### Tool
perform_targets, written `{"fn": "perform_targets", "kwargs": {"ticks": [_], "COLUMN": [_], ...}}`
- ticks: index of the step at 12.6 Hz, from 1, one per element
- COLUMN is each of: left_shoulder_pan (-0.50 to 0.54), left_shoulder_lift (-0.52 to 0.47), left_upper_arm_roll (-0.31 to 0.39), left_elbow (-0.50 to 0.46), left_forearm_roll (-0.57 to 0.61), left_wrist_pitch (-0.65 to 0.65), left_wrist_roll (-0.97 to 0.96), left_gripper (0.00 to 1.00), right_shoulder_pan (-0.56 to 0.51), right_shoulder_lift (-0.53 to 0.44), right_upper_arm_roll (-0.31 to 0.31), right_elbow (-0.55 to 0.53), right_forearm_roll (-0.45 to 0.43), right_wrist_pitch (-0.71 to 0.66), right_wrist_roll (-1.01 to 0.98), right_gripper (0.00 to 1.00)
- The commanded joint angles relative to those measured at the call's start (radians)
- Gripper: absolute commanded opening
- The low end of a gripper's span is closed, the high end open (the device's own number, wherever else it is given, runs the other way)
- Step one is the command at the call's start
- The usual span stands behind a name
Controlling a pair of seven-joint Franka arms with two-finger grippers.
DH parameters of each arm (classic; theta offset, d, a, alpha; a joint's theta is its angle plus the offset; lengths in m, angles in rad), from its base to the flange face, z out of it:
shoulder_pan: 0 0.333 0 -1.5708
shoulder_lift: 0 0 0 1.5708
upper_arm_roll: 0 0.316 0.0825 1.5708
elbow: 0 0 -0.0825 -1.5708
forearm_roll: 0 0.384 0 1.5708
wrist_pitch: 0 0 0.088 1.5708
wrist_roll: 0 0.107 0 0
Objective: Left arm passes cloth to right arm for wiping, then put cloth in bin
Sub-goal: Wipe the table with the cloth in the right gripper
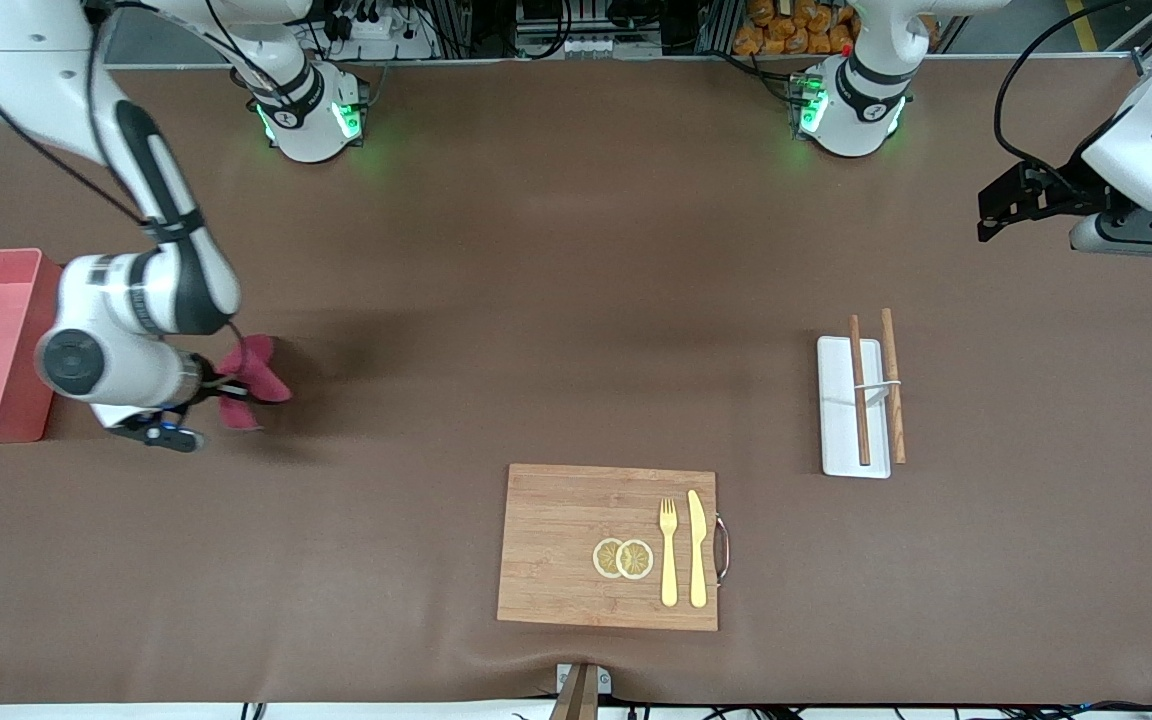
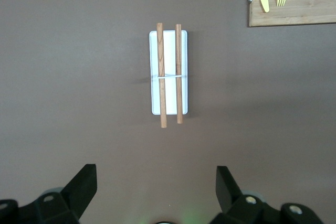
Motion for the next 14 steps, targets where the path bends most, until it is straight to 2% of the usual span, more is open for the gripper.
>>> {"fn": "perform_targets", "kwargs": {"ticks": [1, 3, 4, 5, 7, 9, 14], "left_shoulder_pan": [-0.002, -0.002, -0.008, -0.008, -0.001, -0.001, -0.002], "left_shoulder_lift": [-0.009, -0.011, -0.011, -0.009, 0.001, 0.004, -0.002], "left_upper_arm_roll": [0.001, -0.004, -0.004, -0.004, -0.004, -0.003, -0.004], "left_elbow": [0.029, 0.032, 0.03, 0.027, 0.027, 0.027, 0.033], "left_forearm_roll": [-0.006, -0.019, -0.019, -0.019, -0.02, -0.019, -0.019], "left_wrist_pitch": [-0.013, -0.011, -0.013, -0.013, -0.013, -0.013, -0.013], "left_wrist_roll": [-0.033, -0.053, -0.053, -0.055, -0.056, -0.056, -0.055], "left_gripper": [1.0, 1.0, 1.0, 1.0, 1.0, 1.0, 1.0], "right_shoulder_pan": [0.169, 0.253, 0.276, 0.274, 0.246, 0.164, -0.1], "right_shoulder_lift": [-0.016, -0.004, -0.001, -0.003, -0.038, -0.076, -0.168], "right_upper_arm_roll": [0.003, 0.005, 0.003, 0.002, -0.007, -0.023, -0.026], "right_elbow": [0.005, 0.034, 0.051, 0.072, 0.099, 0.158, 0.194], "right_forearm_roll": [0.074, 0.247, 0.298, 0.305, 0.276, 0.156, 0.055], "right_wrist_pitch": [-0.019, -0.006, -0.006, -0.022, -0.109, -0.214, -0.271], "right_wrist_roll": [0.279, 0.321, 0.328, 0.329, 0.287, 0.165, -0.391], "right_gripper": [0.0, 0.0, 0.0, 0.0, 0.0, 0.0, 0.0]}}
